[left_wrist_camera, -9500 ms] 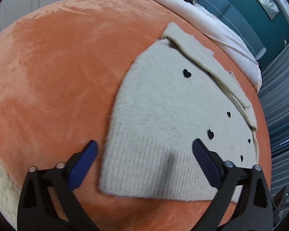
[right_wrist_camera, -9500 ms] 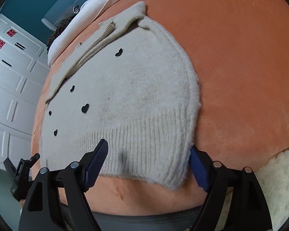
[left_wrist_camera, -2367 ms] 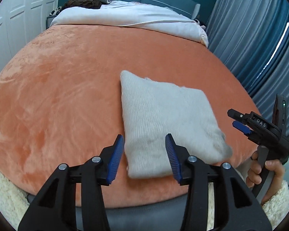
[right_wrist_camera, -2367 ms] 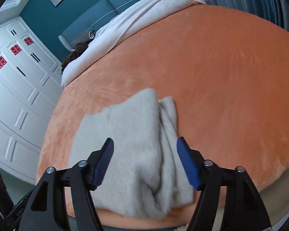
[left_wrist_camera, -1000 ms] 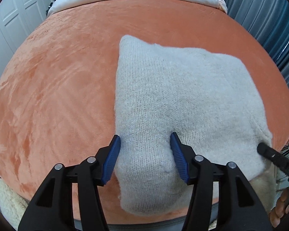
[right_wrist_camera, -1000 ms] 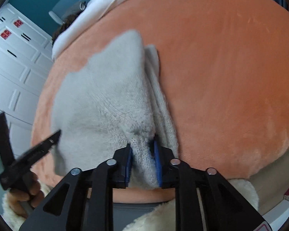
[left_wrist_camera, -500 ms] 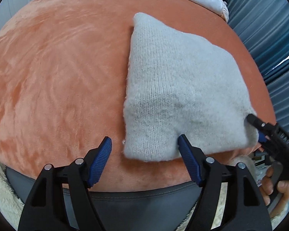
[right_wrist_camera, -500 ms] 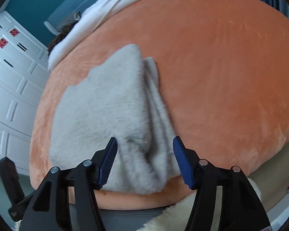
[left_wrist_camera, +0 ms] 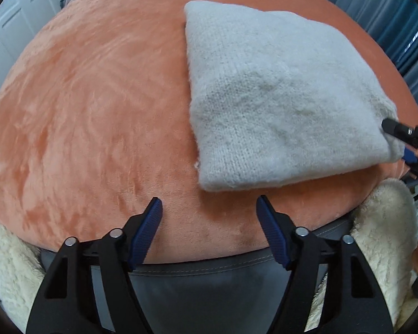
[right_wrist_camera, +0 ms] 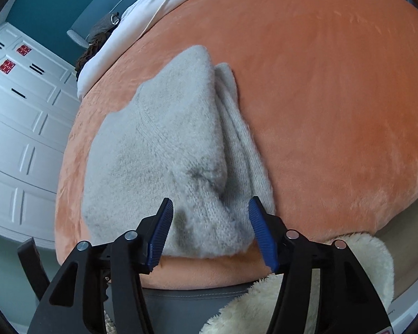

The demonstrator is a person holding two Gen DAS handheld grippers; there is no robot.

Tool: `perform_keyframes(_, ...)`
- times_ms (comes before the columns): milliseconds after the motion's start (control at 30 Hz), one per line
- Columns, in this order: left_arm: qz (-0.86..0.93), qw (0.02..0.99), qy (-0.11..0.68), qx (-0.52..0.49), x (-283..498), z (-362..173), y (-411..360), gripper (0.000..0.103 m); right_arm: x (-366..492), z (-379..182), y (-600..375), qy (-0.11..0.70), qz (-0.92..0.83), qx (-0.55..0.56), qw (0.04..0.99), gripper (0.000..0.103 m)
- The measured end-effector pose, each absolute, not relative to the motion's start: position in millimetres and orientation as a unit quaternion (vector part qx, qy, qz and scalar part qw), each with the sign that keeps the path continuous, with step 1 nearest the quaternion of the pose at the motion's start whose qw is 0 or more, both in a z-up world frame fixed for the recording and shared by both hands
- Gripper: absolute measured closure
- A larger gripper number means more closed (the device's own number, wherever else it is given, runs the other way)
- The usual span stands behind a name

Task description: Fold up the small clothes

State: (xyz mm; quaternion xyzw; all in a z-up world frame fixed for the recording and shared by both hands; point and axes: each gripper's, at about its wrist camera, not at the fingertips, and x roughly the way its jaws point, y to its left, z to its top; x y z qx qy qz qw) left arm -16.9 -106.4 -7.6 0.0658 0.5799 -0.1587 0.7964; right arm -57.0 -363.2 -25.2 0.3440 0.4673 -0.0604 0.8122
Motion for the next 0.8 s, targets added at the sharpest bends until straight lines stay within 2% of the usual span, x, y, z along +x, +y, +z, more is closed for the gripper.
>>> perform_keyframes(33, -0.166, 0.799, 0.575, 0.058, -15.8, -4.9, -106.3, 0.059, -55.7, -27.9, -362.6, 0.472, -0.062, 0.342, 0.81, 0.049)
perform_keyframes(67, -0.178, 0.8, 0.571, 0.053, -13.5, -1.5, -107.6, 0.082, -54.7, -27.2, -361.9, 0.473, -0.065, 0.338, 0.811, 0.057)
perform_keyframes(100, -0.18, 0.8, 0.57, 0.054, -10.9, 1.0, -108.7, 0.092, -57.3, -22.5, -364.3, 0.466, -0.063, 0.336, 0.816, 0.083)
perform_keyframes(133, -0.177, 0.8, 0.57, 0.056, -8.7, 2.6, -109.5, 0.094, -59.2, -12.6, -364.2, 0.45, -0.056, 0.339, 0.825, 0.087)
perform_keyframes(233, -0.177, 0.796, 0.577, 0.05, -5.9, 0.2, -105.4, 0.097, -69.0, 14.7, -367.2, 0.414, -0.075, 0.31, 0.853, 0.09)
perform_keyframes(367, -0.168, 0.785, 0.594, 0.052, -7.4, -14.0, -106.1, 0.099, -54.0, -43.5, -363.5, 0.508, -0.095, 0.253, 0.818, 0.09)
perform_keyframes(400, -0.165, 0.783, 0.597, 0.052, -8.4, -14.7, -105.5, 0.1, -54.7, -43.4, -360.1, 0.503, -0.098, 0.242, 0.824, 0.089)
perform_keyframes(467, -0.16, 0.78, 0.602, 0.056, -9.5, -12.6, -102.5, 0.101, -56.2, -28.8, -355.4, 0.494, -0.104, 0.227, 0.833, 0.086)
perform_keyframes(533, -0.158, 0.781, 0.602, 0.055, -12.0, -5.0, -99.3, 0.1, -60.9, -17.2, -354.5, 0.479, -0.1, 0.241, 0.838, 0.075)
perform_keyframes(800, -0.15, 0.816, 0.548, 0.103, -16.6, 39.4, -114.3, 0.096, -51.3, 62.5, -331.3, 0.398, -0.077, 0.216, 0.888, 0.075)
